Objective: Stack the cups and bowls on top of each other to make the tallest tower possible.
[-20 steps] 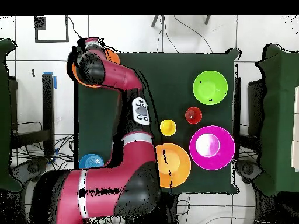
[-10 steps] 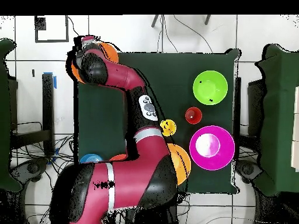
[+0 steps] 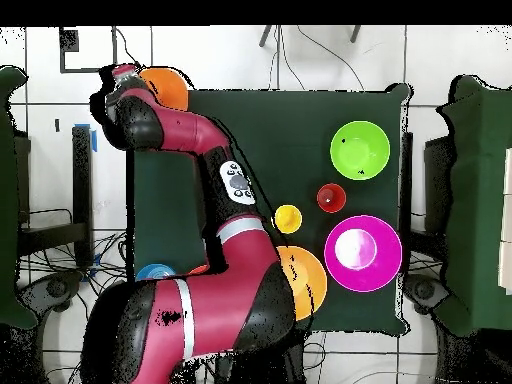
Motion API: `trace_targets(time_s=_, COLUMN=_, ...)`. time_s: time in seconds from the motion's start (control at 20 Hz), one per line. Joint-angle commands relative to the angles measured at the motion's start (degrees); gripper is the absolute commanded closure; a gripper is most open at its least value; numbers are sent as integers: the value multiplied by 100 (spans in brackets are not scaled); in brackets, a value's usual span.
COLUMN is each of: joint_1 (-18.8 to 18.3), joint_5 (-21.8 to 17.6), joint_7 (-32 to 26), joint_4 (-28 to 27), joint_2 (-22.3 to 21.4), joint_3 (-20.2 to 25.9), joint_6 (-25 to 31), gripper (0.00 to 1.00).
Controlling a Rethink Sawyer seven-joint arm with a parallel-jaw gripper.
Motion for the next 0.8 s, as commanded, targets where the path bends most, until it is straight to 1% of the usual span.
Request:
trace_targets(time_s=0.05, joint_1=-68, joint_5=-834, joint_7=-724, joint_4=692, joint_2=730, joint_3=807, joint_6=4, gripper=100)
trace_targets(time_s=0.2, joint_1=-139, joint_5=-966, joint_7=-706, joint_4=762, joint_2=682, joint_3=891, joint_6=48, gripper=100)
trace_targets(time_s=0.65, joint_1=-860, joint_5=-1701, joint_7=-1114, joint_4=1207, joint_2=791, joint_3=1901, joint_6=53, gripper=100)
trace_targets(time_s=0.8, joint_1=-939, joint_5=-1908, joint_7=-1043, joint_4=1310, joint_2=779, joint_3=2051, joint_6=22, gripper=100)
